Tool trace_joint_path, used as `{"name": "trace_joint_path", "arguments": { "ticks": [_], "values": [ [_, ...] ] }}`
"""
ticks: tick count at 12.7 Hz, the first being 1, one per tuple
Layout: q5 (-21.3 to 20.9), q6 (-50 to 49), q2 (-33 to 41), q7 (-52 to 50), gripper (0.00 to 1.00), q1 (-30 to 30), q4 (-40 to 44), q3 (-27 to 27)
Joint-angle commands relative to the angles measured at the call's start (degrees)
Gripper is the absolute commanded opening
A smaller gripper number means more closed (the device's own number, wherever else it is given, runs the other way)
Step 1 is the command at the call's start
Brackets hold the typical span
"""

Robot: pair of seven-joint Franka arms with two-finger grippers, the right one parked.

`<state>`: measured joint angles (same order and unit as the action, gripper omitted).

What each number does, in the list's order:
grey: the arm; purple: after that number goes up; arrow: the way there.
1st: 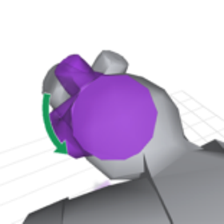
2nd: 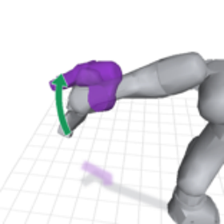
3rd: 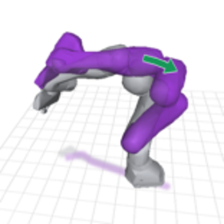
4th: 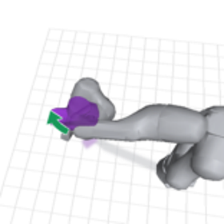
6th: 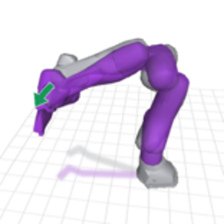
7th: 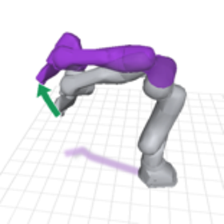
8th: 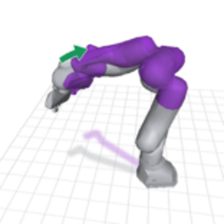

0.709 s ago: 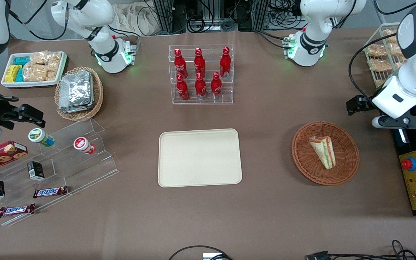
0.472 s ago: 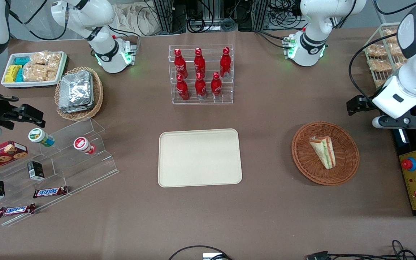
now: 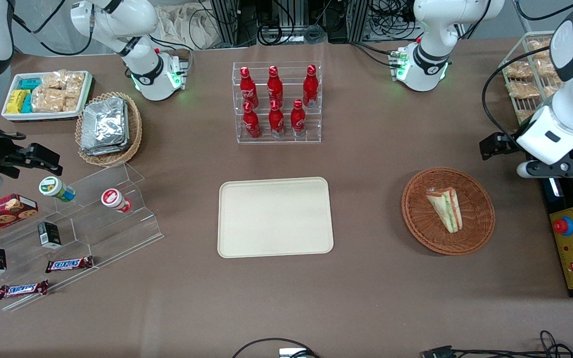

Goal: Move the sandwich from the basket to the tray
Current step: 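Move the left gripper toward the wicker basket holding the sandwich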

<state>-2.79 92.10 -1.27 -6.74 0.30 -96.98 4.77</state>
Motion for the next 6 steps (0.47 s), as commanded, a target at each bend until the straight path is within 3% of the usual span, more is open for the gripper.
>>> {"name": "trace_joint_path", "arguments": {
  "ticks": [1, 6],
  "values": [
    [2.4, 0.8, -0.8, -6.8, 1.0, 1.5, -0.7, 0.0],
    [5.2, 3.3, -10.0, -13.1, 0.99, 2.7, -0.7, 0.0]
  ]
}}
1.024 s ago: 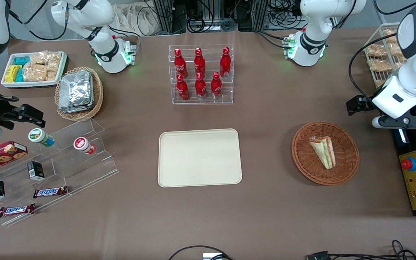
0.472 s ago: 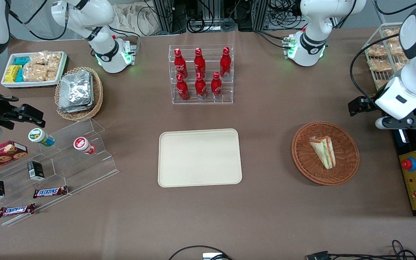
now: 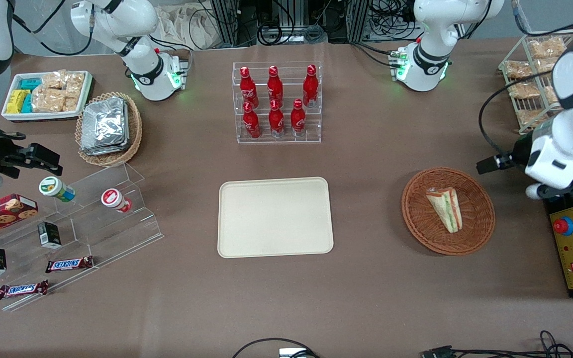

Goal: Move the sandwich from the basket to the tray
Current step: 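Move the left gripper toward the wicker basket holding the sandwich, then lower the left gripper onto the wrapped sandwich and close on it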

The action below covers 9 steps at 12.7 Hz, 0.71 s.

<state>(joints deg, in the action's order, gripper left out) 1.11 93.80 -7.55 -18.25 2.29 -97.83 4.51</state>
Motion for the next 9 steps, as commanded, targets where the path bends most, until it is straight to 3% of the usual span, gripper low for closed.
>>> {"name": "trace_joint_path", "arguments": {
  "ticks": [1, 9],
  "values": [
    [1.3, 2.9, -5.7, -1.6, 0.99, 0.7, 0.2, 0.3],
    [1.3, 11.6, -20.6, -3.3, 0.99, 0.1, -0.4, 0.3]
  ]
}}
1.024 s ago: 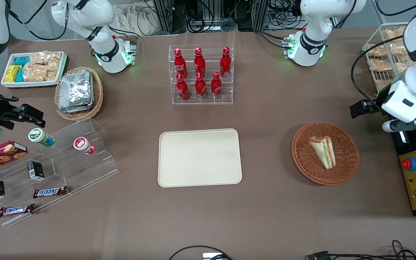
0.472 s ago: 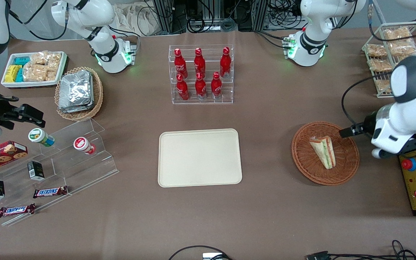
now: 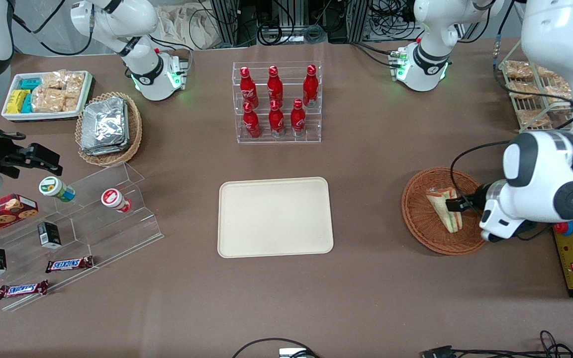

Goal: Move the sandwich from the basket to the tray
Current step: 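Lower the left gripper onto the wrapped sandwich and close on it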

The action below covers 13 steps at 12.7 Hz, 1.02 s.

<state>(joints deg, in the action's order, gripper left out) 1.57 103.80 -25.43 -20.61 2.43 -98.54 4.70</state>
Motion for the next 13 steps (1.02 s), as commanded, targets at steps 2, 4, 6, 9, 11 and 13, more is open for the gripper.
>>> {"name": "trace_joint_path", "arguments": {
  "ticks": [2, 4, 6, 9, 11, 13],
  "values": [
    [0.4, 2.5, -4.6, -0.8, 0.99, -0.1, 0.3, 0.1],
    [0.4, 4.0, -6.8, -0.9, 0.99, 0.0, 0.4, 0.1],
    [0.3, 5.8, -8.7, -0.9, 0.99, 0.0, 0.3, 0.1],
    [0.4, 6.4, -8.9, -0.9, 0.63, 0.0, -0.4, 0.1],
    [0.9, 6.2, -8.4, -1.6, 0.14, 0.0, -0.4, 0.1],
    [1.1, 5.3, -7.1, -2.1, 0.1, 0.0, -0.3, 0.2]
  ]
}}
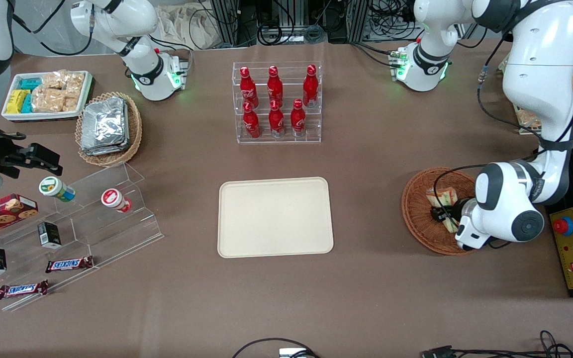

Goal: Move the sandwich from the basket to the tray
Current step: 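Lower the left gripper onto the wrapped sandwich and close on it, then lift the sandwich out of the basket and carry it over the tray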

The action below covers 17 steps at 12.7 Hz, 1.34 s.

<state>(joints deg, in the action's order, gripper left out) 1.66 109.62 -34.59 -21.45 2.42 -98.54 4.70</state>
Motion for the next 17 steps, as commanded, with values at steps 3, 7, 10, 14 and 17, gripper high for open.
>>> {"name": "trace_joint_path", "arguments": {
  "ticks": [3, 7, 10, 14, 17],
  "values": [
    [1.7, -4.2, 5.8, -4.3, 0.05, 0.0, 0.8, 0.6],
    [1.7, -14.3, 7.1, -7.5, 0.08, -0.2, 10.0, 5.0],
    [1.0, -16.7, 6.5, -6.5, 0.11, -0.3, 16.5, 11.5],
    [-0.7, -16.7, 1.8, 0.0, 0.13, -5.0, 23.5, 16.1],
    [-0.2, -16.4, -2.8, 5.4, 0.14, -9.4, 28.3, 16.2]
  ]
}}
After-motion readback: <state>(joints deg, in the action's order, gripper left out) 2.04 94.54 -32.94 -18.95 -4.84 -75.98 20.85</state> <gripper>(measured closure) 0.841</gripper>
